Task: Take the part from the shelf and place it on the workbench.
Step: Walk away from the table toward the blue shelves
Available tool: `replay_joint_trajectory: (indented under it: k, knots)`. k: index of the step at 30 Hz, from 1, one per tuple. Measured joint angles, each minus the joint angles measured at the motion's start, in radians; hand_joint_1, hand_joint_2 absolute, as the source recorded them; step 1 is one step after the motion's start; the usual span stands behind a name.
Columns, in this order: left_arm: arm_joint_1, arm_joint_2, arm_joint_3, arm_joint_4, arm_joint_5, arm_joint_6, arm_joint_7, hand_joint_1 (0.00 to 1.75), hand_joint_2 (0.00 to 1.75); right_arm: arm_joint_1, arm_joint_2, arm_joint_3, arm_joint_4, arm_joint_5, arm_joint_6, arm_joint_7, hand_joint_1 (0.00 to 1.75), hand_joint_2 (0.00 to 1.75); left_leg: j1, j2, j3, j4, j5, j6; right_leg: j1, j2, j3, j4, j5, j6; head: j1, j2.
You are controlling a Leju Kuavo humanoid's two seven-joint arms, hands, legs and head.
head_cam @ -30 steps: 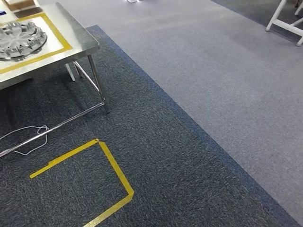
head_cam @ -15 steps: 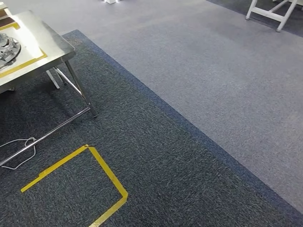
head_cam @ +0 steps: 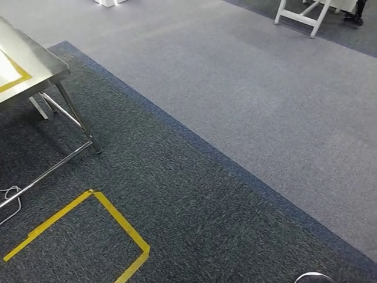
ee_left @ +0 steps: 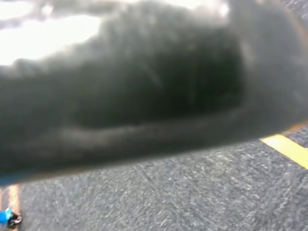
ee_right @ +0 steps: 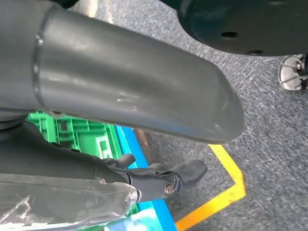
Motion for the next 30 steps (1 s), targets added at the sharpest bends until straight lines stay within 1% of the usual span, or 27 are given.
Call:
replay_joint_trajectory:
  k: [2,3,4,5,6,8,9,10,12,13,14,15,16,17,18,19,20,21,22,23,24,25,26,27,28,29,30]
  knots:
    - [0.002,0.0,0.001,0.0,0.0,-0.001,0.0,0.0,0.0,-0.001,0.0,0.0,0.001,0.0,0.0,0.0,0.0,0.0,-0.002,0.024,0.0,0.0,-0.002,0.004,-0.003,-0.028,-0.066,0.131,-0.064,0.009,0.005,0.0]
    - [0.003,0.0,0.001,0.0,0.0,-0.001,0.0,0.0,0.0,-0.001,0.0,-0.001,0.002,0.0,0.0,-0.001,0.0,0.0,-0.003,0.037,0.0,0.0,-0.003,0.004,-0.005,-0.033,-0.09,0.177,-0.078,0.013,0.005,0.0]
    - [0.003,0.0,0.002,0.0,-0.001,-0.001,0.0,0.0,0.0,-0.001,0.0,-0.002,0.003,0.001,0.0,-0.002,0.0,0.0,-0.004,0.049,0.0,0.0,-0.004,0.004,-0.006,-0.036,-0.097,0.189,-0.073,0.015,0.005,0.0]
    - [0.002,0.0,0.002,0.0,-0.002,-0.001,0.0,0.0,0.0,-0.001,0.0,-0.003,0.004,0.002,0.0,-0.004,0.0,0.0,-0.004,0.06,0.002,0.001,-0.006,0.002,-0.007,-0.041,-0.083,0.159,-0.048,0.016,0.005,0.0]
    - [0.002,0.0,0.002,0.0,-0.003,-0.001,0.0,0.0,0.0,-0.001,0.0,-0.005,0.005,0.004,0.0,-0.005,0.0,0.0,-0.004,0.07,0.005,0.001,-0.008,0.0,-0.008,-0.051,-0.05,0.097,-0.013,0.015,0.005,0.0]
    - [0.001,0.0,0.002,0.0,-0.006,-0.001,0.0,0.0,0.0,-0.002,0.0,-0.007,0.006,0.008,0.001,-0.008,0.0,0.0,-0.008,0.086,0.014,0.001,-0.014,-0.008,-0.006,-0.09,0.02,-0.038,0.04,0.007,0.004,0.0]
    - [0.001,-0.001,0.002,0.0,-0.007,-0.001,0.0,0.0,0.0,-0.002,0.0,-0.008,0.006,0.009,0.001,-0.009,0.0,0.0,-0.01,0.093,0.018,0.001,-0.017,-0.014,-0.005,-0.103,0.039,-0.076,0.05,0.001,0.003,0.0]
    - [0.001,-0.001,0.003,0.0,-0.007,-0.001,-0.001,0.0,0.0,-0.002,0.0,-0.008,0.006,0.01,0.001,-0.01,0.0,0.0,-0.011,0.099,0.022,0.0,-0.018,-0.02,-0.002,-0.108,0.044,-0.089,0.05,-0.005,0.002,0.0]
    - [-0.001,-0.001,0.003,0.0,-0.008,-0.001,-0.001,0.0,0.0,-0.002,0.0,-0.009,0.008,0.012,0.001,-0.012,0.0,0.0,-0.009,0.109,0.027,-0.001,-0.021,-0.033,-0.002,-0.09,0.045,-0.09,0.054,-0.017,0.001,0.0]
    - [-0.002,-0.001,0.003,0.0,-0.008,-0.001,-0.002,0.0,0.0,-0.002,0.0,-0.01,0.009,0.013,0.001,-0.012,0.0,0.0,-0.007,0.099,0.027,0.006,-0.03,-0.039,-0.003,-0.081,0.047,-0.092,0.057,-0.023,0.0,0.0]
    - [-0.003,-0.001,0.003,0.0,-0.008,-0.001,-0.002,0.0,0.0,-0.002,0.0,-0.011,0.01,0.015,0.001,-0.012,0.0,0.0,-0.005,0.082,0.019,0.029,-0.049,-0.045,-0.005,-0.072,0.05,-0.095,0.061,-0.029,-0.001,0.0]
    - [-0.003,-0.001,0.004,0.0,-0.009,-0.001,-0.002,0.0,0.0,-0.003,0.0,-0.012,0.011,0.016,0.002,-0.013,0.0,0.0,-0.004,0.06,0.002,0.072,-0.079,-0.049,-0.007,-0.063,0.053,-0.098,0.065,-0.035,-0.003,0.0]
    - [-0.002,-0.001,0.004,0.0,-0.009,-0.001,-0.002,0.0,0.0,-0.004,0.0,-0.013,0.011,0.017,0.002,-0.013,0.0,0.0,-0.004,0.039,-0.026,0.134,-0.114,-0.051,-0.006,-0.053,0.051,-0.098,0.066,-0.038,-0.004,0.0]
    - [-0.001,-0.001,0.006,0.0,-0.009,-0.001,-0.002,0.0,0.0,-0.004,0.0,-0.014,0.012,0.018,0.002,-0.014,0.0,0.0,-0.004,0.029,-0.057,0.203,-0.145,-0.052,-0.005,-0.042,0.051,-0.098,0.067,-0.04,-0.004,0.0]
    - [0.0,-0.001,0.006,0.0,-0.009,-0.001,-0.002,0.0,0.0,-0.005,0.0,-0.015,0.013,0.019,0.003,-0.014,0.0,0.0,-0.004,0.025,-0.085,0.258,-0.162,-0.052,-0.004,-0.03,0.051,-0.097,0.067,-0.041,-0.004,0.0]
    - [0.0,-0.001,0.007,0.0,-0.009,-0.001,-0.002,0.0,0.0,-0.005,0.0,-0.016,0.015,0.019,0.003,-0.015,0.0,0.0,-0.004,0.024,-0.101,0.285,-0.159,-0.052,-0.003,-0.017,0.051,-0.097,0.067,-0.042,-0.004,0.0]
    - [0.001,-0.001,0.007,0.0,-0.009,-0.001,-0.002,0.0,0.0,-0.005,0.0,-0.017,0.016,0.019,0.003,-0.015,0.0,0.0,-0.004,0.022,-0.101,0.275,-0.135,-0.051,-0.002,-0.004,0.053,-0.097,0.067,-0.042,-0.004,0.0]
    - [0.001,-0.001,0.007,0.0,-0.009,-0.001,-0.002,0.0,0.0,-0.005,0.0,-0.018,0.018,0.02,0.003,-0.015,0.0,0.0,-0.004,0.016,-0.085,0.228,-0.096,-0.048,-0.002,0.01,0.055,-0.096,0.067,-0.041,-0.004,0.0]
    - [0.001,0.0,0.008,0.0,-0.009,-0.001,-0.003,0.0,0.0,-0.005,0.0,-0.019,0.019,0.021,0.003,-0.015,0.0,0.0,-0.003,-0.003,-0.06,0.163,-0.053,-0.045,-0.002,0.023,0.056,-0.096,0.066,-0.041,-0.004,0.0]
    - [0.001,0.0,0.008,0.0,-0.01,-0.001,-0.003,0.0,0.0,-0.007,0.0,-0.021,0.02,0.023,0.003,-0.016,0.0,0.0,-0.001,-0.028,-0.034,0.098,-0.022,-0.041,0.0,0.036,0.056,-0.092,0.065,-0.038,-0.004,0.0]
    - [0.001,0.0,0.008,0.0,-0.01,-0.001,-0.003,0.0,0.0,-0.008,0.0,-0.022,0.021,0.025,0.004,-0.017,0.0,0.0,0.001,-0.049,-0.016,0.05,-0.005,-0.038,0.001,0.048,0.052,-0.089,0.064,-0.033,-0.004,0.0]
    - [0.0,0.0,0.008,0.0,-0.011,-0.001,-0.004,0.0,0.0,-0.01,0.0,-0.024,0.022,0.028,0.004,-0.019,0.0,0.0,0.001,-0.064,-0.008,0.024,-0.003,-0.035,0.001,0.059,0.046,-0.087,0.063,-0.028,-0.004,0.0]
    - [0.0,0.001,0.008,0.0,-0.012,-0.001,-0.004,0.0,0.0,-0.01,0.0,-0.026,0.024,0.03,0.004,-0.02,0.0,0.0,0.0,-0.064,-0.005,0.017,-0.008,-0.032,0.0,0.069,0.04,-0.086,0.063,-0.02,-0.004,0.0]
    - [-0.001,0.001,0.008,0.0,-0.012,-0.001,-0.005,0.0,0.0,-0.01,0.0,-0.028,0.025,0.031,0.004,-0.021,0.0,0.0,-0.001,-0.055,-0.004,0.014,-0.008,-0.027,-0.003,0.078,0.034,-0.088,0.065,-0.013,-0.004,0.0]
    - [-0.002,0.001,0.008,0.0,-0.012,-0.001,-0.005,0.0,0.0,-0.01,0.0,-0.03,0.027,0.032,0.004,-0.021,0.0,0.0,-0.001,-0.044,-0.002,0.009,-0.005,-0.02,-0.004,0.071,0.029,-0.084,0.062,-0.007,-0.004,0.0]
    - [-0.003,0.0,0.008,0.0,-0.012,-0.001,-0.005,0.0,0.0,-0.01,0.0,-0.032,0.029,0.032,0.004,-0.021,0.0,0.0,-0.001,-0.032,0.0,0.004,-0.002,-0.013,-0.005,0.05,0.019,-0.067,0.049,-0.003,-0.002,0.0]
    - [-0.003,0.0,0.008,0.0,-0.012,-0.001,-0.005,0.0,0.0,-0.01,0.0,-0.033,0.03,0.033,0.004,-0.021,0.0,0.0,0.0,-0.018,0.001,0.0,0.001,-0.007,-0.005,0.023,0.002,-0.029,0.025,0.001,0.002,0.0]
